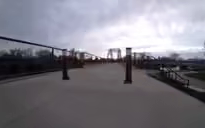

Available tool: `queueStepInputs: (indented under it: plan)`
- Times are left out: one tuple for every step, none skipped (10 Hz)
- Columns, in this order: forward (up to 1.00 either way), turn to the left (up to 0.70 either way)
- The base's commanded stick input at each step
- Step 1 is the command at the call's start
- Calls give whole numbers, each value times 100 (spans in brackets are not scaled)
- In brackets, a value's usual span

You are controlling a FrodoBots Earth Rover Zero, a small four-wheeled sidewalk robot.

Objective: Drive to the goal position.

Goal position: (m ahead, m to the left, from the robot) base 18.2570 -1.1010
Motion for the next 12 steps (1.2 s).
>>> queueStepInputs:
  plan:
    - [100,0]
    - [100,0]
    - [100,0]
    - [100,-2]
    - [100,-10]
    - [100,-22]
    - [100,-40]
    - [100,-31]
    - [100,-13]
    - [100,0]
    - [100,0]
    - [100,0]
